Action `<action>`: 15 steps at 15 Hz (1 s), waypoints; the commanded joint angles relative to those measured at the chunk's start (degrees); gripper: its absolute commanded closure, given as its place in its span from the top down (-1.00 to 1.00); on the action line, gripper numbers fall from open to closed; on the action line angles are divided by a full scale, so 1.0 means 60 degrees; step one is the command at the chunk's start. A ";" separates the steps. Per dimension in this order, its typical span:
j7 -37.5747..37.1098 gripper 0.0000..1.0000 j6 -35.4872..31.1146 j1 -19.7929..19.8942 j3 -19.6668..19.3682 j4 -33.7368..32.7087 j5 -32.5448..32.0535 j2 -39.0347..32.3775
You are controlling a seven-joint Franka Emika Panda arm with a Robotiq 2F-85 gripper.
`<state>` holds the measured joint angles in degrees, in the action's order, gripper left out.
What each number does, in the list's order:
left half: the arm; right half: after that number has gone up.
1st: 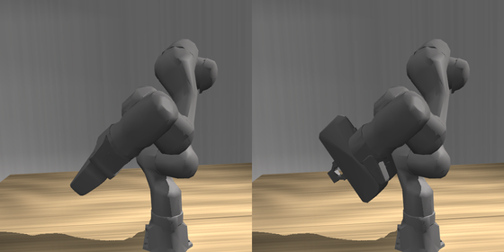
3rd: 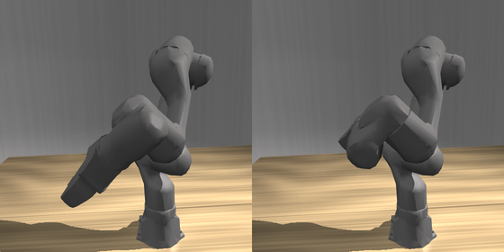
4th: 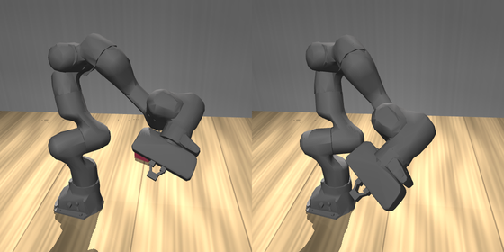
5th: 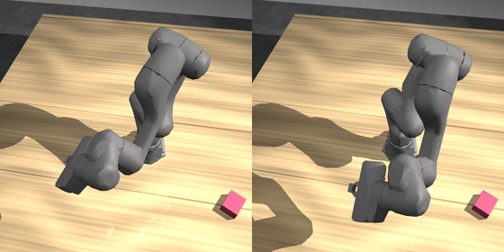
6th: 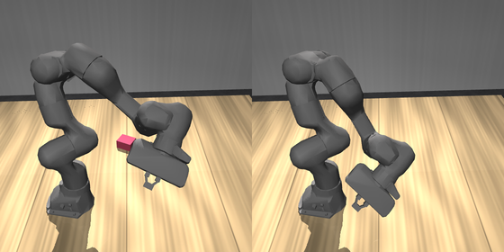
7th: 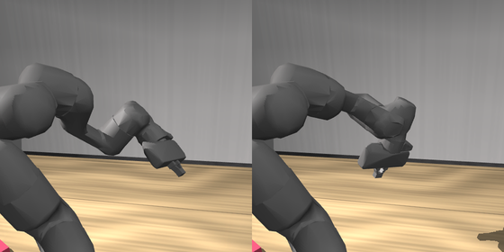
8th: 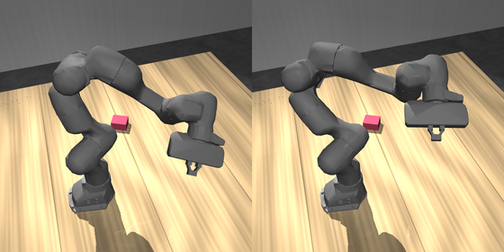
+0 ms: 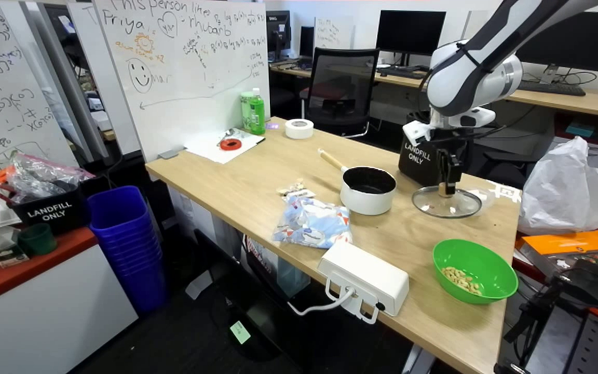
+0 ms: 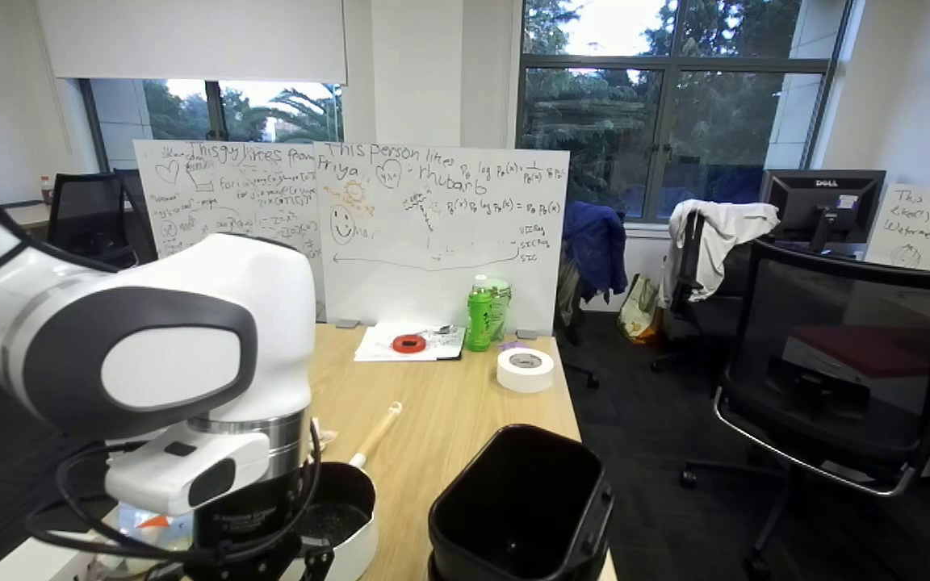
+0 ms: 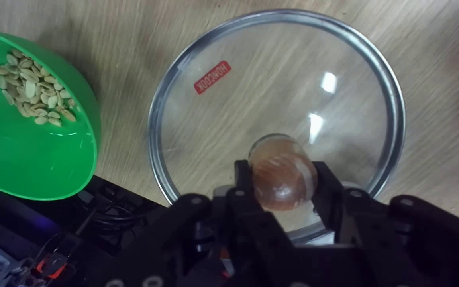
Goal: Take the lid off the pot and put it on the table
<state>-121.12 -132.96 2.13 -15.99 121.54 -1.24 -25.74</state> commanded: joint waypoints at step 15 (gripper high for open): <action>0.2423 -0.70 0.0058 0.0302 0.0874 0.0710 0.1079 -0.0182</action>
<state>-110.64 -134.07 2.37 -12.23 125.51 3.07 -27.53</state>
